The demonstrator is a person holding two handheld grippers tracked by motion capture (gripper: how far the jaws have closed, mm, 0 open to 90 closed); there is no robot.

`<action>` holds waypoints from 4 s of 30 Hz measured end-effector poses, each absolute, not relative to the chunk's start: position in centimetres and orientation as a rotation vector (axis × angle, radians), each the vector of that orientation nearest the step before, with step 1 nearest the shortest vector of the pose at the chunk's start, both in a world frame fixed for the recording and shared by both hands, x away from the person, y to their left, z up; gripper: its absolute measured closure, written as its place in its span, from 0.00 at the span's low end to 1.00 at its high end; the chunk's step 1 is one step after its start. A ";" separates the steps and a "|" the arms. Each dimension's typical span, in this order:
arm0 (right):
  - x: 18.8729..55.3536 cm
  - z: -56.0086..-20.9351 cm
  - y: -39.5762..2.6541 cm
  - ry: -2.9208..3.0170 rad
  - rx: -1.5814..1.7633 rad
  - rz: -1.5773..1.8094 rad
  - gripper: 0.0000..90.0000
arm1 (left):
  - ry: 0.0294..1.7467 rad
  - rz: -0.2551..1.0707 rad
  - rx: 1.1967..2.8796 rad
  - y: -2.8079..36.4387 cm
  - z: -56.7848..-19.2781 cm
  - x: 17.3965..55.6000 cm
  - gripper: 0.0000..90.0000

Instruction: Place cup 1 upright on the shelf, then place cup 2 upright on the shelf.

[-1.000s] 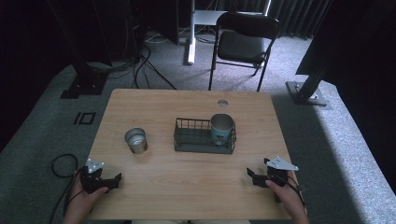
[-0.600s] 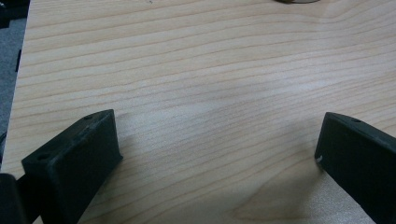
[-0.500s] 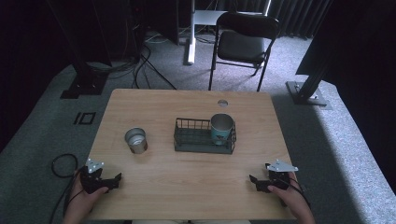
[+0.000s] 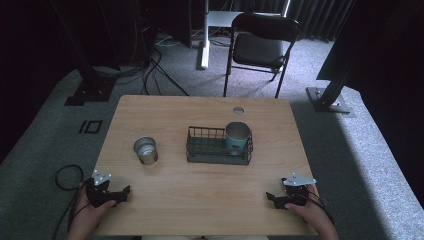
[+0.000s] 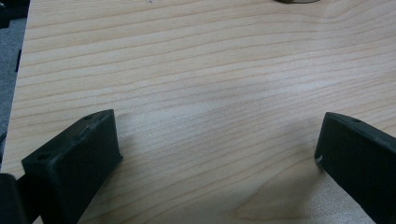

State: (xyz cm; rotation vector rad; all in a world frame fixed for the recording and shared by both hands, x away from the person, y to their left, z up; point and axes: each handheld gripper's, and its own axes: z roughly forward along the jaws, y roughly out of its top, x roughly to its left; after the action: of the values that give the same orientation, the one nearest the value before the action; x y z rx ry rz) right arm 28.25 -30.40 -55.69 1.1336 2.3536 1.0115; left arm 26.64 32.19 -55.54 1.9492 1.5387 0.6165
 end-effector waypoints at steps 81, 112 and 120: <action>28.3 -55.7 -30.4 2.355 1.135 1.012 0.13 | 1.246 0.647 1.779 26.9 -51.6 33.2 0.01; 28.3 -55.7 -30.5 2.343 1.153 1.008 0.13 | 1.164 0.702 1.795 25.5 -51.8 36.9 0.05; 28.3 -55.7 -30.5 2.343 1.154 1.008 0.13 | 1.171 0.721 1.784 25.4 -51.7 36.8 0.15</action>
State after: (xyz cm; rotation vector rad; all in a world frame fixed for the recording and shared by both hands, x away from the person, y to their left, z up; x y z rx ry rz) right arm 28.31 -30.47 -55.68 1.1542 2.3428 1.0083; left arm 36.83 25.42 -51.73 1.7845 1.1707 0.7208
